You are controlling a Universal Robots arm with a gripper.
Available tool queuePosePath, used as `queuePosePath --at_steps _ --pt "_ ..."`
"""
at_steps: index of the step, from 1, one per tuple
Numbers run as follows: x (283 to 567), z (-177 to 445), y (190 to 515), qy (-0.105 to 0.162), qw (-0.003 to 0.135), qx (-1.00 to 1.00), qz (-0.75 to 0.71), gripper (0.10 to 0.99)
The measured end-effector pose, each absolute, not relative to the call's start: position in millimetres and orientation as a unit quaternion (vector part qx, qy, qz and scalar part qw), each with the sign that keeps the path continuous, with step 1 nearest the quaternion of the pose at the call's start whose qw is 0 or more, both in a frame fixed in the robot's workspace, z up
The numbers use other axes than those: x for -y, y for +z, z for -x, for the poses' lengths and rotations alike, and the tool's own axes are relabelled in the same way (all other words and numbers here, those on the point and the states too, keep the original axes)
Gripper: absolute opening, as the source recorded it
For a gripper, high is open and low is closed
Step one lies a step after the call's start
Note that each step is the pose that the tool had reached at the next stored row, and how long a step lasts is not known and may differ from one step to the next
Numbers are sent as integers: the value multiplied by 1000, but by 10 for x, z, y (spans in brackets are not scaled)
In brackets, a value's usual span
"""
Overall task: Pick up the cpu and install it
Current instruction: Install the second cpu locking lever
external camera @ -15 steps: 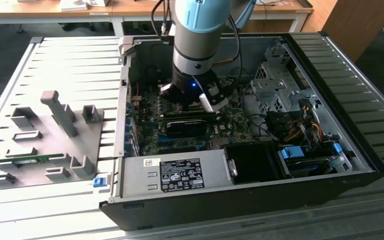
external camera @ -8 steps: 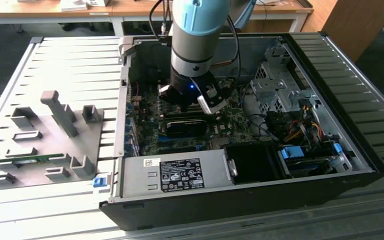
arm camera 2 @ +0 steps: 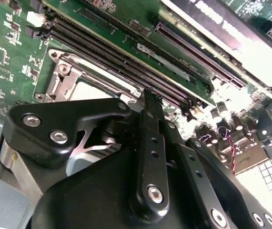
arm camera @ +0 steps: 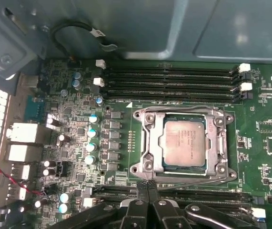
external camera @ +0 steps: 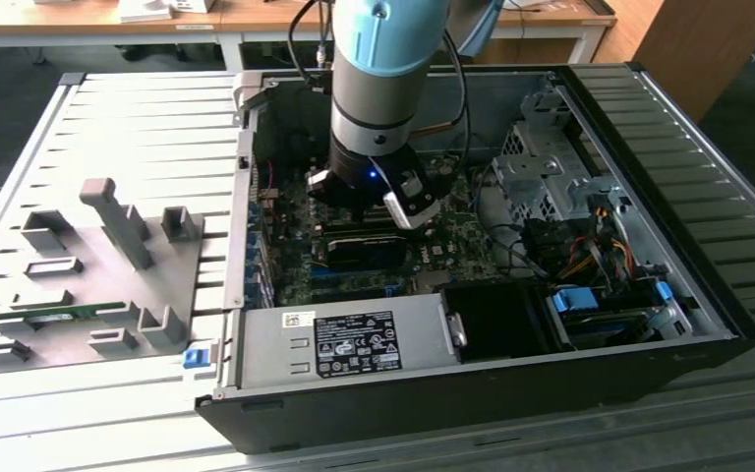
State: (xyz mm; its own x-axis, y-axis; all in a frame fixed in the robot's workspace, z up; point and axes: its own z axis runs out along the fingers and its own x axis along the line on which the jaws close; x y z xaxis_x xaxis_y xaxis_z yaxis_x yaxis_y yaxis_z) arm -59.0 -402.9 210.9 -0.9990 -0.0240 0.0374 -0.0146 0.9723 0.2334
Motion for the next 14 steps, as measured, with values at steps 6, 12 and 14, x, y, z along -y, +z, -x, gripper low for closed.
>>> queuePosePath --at_steps 6,12,14 --pt "4029 619 2063 -127 19 992 -10 106" --pt "4031 639 1991 -131 19 991 -10 106" --pt "4029 642 1977 -135 19 991 -10 106"
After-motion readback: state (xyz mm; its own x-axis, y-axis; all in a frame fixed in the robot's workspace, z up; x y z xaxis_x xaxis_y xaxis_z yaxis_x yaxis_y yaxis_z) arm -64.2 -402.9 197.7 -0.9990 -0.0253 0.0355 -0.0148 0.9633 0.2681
